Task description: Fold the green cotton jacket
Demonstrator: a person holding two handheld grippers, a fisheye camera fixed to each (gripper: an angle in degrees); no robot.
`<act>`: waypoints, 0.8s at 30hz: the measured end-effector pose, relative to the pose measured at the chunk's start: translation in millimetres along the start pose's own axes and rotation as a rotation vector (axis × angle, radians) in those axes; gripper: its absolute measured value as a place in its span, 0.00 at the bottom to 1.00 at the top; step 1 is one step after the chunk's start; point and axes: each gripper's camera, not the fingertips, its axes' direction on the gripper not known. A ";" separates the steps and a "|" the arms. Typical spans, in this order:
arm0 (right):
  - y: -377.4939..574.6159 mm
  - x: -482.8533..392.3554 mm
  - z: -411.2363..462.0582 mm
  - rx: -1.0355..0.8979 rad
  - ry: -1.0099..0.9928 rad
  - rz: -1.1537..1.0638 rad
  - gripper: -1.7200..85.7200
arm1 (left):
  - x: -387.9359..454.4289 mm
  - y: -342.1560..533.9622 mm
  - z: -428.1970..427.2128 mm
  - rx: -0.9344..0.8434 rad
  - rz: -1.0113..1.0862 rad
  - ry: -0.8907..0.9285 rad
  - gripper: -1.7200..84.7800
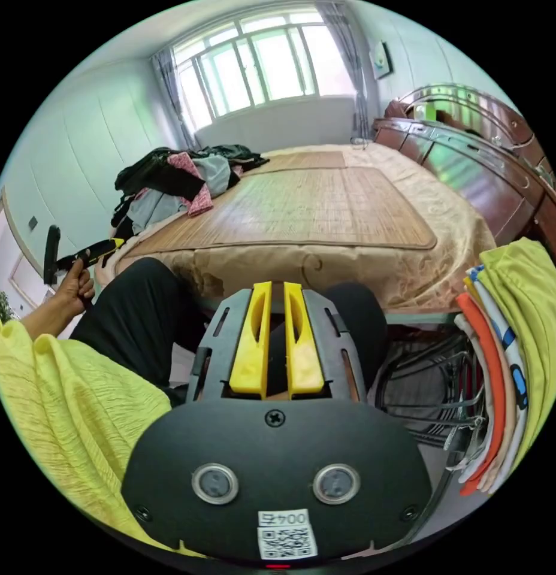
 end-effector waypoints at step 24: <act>3.8 38.7 62.8 0.144 -0.297 0.262 0.02 | -124.4 29.4 -107.9 0.078 -0.043 0.565 0.03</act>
